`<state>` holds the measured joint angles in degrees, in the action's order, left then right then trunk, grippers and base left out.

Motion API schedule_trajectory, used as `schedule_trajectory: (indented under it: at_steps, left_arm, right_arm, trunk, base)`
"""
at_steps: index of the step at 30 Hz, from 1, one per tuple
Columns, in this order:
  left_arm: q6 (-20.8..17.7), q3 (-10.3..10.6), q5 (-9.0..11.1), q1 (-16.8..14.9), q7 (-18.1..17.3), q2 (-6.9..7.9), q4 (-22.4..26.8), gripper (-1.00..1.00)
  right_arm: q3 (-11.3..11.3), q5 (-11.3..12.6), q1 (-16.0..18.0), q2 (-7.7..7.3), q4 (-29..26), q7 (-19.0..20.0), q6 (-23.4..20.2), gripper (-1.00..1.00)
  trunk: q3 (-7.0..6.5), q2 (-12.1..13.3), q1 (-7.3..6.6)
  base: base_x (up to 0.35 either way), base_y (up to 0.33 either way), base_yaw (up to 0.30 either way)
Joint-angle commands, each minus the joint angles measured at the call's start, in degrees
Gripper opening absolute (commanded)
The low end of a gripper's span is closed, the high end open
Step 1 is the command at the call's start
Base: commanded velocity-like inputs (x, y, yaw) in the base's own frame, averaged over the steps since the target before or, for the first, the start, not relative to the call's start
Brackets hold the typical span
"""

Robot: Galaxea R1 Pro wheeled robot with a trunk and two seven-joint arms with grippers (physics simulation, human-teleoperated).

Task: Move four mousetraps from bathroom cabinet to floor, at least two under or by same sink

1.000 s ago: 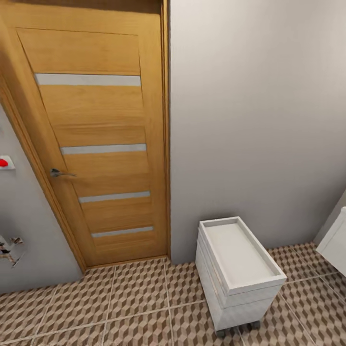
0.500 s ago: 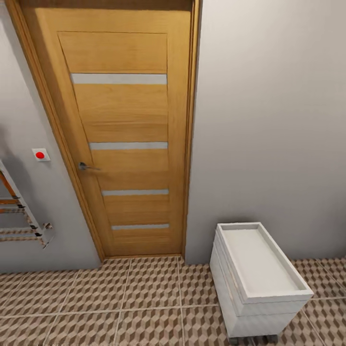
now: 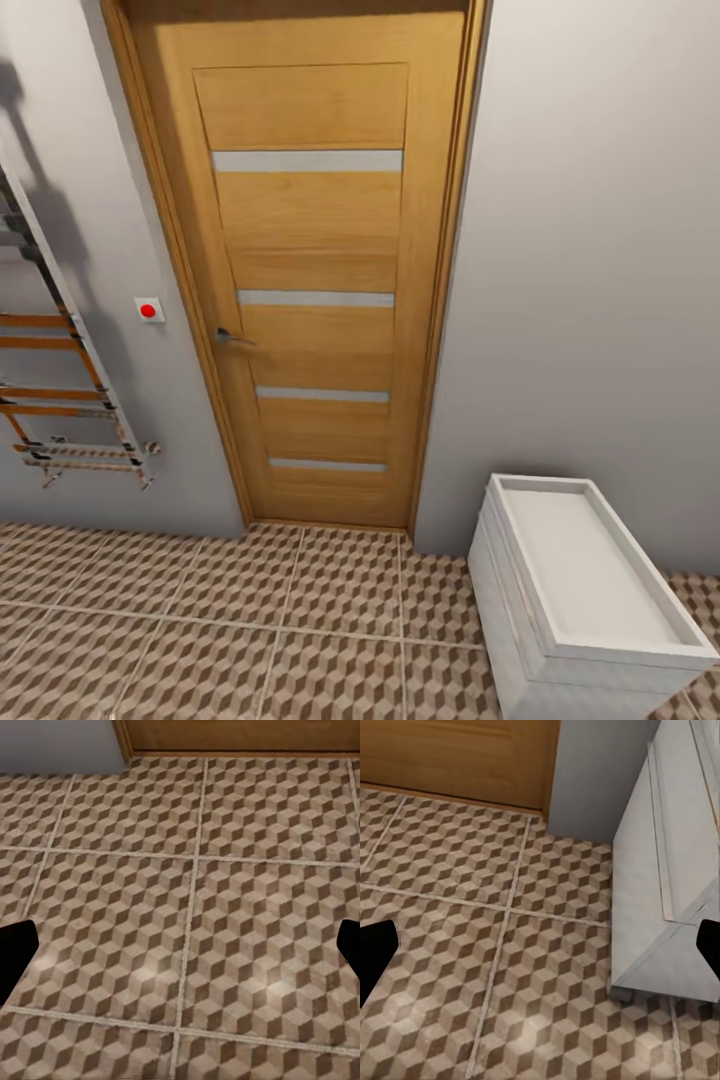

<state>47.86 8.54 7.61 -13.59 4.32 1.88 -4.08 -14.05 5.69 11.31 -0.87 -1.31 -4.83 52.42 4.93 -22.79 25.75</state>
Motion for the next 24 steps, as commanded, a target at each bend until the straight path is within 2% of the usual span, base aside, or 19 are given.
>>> schedule_trajectory:
  at_steps: [1, 24]
  left_arm:
    - [0.3, 0.5, 0.4, -0.1, 0.2, -0.03, -0.2, 1.0]
    - [0.3, 0.5, 0.4, -0.1, 0.2, -0.03, -0.2, 1.0]
  right_arm:
    - [-0.5, 0.5, 0.0, -0.01, 0.0, -0.1, 0.1, 1.0]
    - [-0.5, 0.5, 0.0, -0.01, 0.0, -0.1, 0.1, 1.0]
  trunk:
    - [0.16, -0.1, 0.03]
    - [0.86, -0.1, 0.03]
  base:
    - [0.0, 0.0, 0.269]
    - [0.0, 0.0, 0.269]
